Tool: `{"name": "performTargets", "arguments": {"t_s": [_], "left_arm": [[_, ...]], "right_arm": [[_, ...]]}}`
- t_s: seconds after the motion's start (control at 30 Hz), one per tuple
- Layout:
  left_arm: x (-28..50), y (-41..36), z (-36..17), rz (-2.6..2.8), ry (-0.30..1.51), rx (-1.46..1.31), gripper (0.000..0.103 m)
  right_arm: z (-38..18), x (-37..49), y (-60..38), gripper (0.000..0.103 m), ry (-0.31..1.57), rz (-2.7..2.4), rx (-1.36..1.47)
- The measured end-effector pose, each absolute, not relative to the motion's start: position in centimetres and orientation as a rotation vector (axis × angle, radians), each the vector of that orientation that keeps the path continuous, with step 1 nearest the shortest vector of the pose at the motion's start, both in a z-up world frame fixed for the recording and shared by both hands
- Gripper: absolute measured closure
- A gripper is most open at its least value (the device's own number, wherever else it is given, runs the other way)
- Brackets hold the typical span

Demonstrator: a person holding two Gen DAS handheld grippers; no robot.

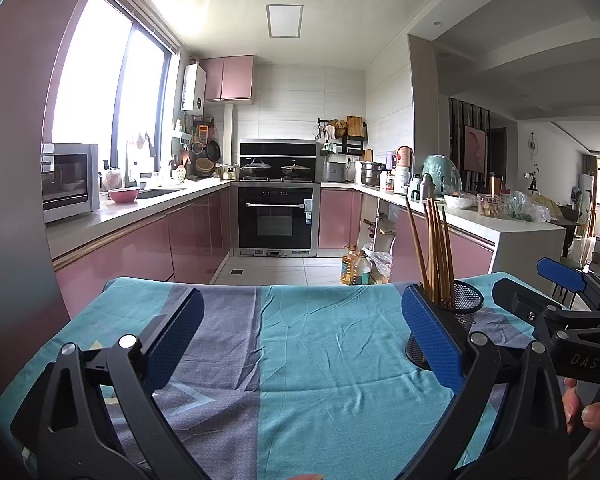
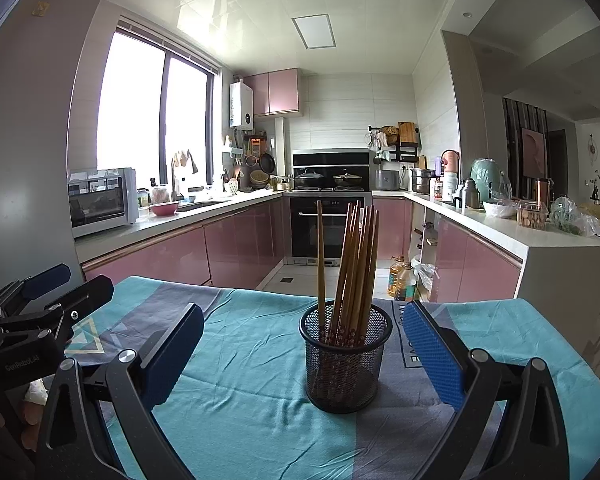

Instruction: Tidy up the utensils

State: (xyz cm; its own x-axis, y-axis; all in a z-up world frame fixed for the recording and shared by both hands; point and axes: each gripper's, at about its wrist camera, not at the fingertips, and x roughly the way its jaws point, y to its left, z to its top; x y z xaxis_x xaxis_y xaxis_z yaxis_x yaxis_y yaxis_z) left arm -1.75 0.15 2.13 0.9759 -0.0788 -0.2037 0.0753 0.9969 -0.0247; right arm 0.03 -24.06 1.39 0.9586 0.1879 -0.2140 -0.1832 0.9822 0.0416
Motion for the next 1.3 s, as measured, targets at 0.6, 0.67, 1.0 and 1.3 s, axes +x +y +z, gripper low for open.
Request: {"name": "performTargets", "arguments": {"t_s": [0.6,0.67,1.0,1.3], "left_arm": [[-1.66,0.05,2.02,-0.079,0.208,-0.016,0.006],[-1.65,0.08,2.01,-0.08,0.209,-0.018,0.006],[-1.65,0.08,2.01,-0.08,0.209,-0.017,0.006],[-1.65,0.1,2.0,-0.08,0.209,-0.017,0.006]], "right_arm": [[1.28,0.07,-24.03,0.006,0.222,0.189,0.022],[1.29,0.06,-24.04,0.006,0.221,0.19,0.024],[1.04,0.09,-23.85,0.006,0.225,0.19,0.027],[0.96,0.08,-23.72,0.006,0.225,0.188,0.027]]}}
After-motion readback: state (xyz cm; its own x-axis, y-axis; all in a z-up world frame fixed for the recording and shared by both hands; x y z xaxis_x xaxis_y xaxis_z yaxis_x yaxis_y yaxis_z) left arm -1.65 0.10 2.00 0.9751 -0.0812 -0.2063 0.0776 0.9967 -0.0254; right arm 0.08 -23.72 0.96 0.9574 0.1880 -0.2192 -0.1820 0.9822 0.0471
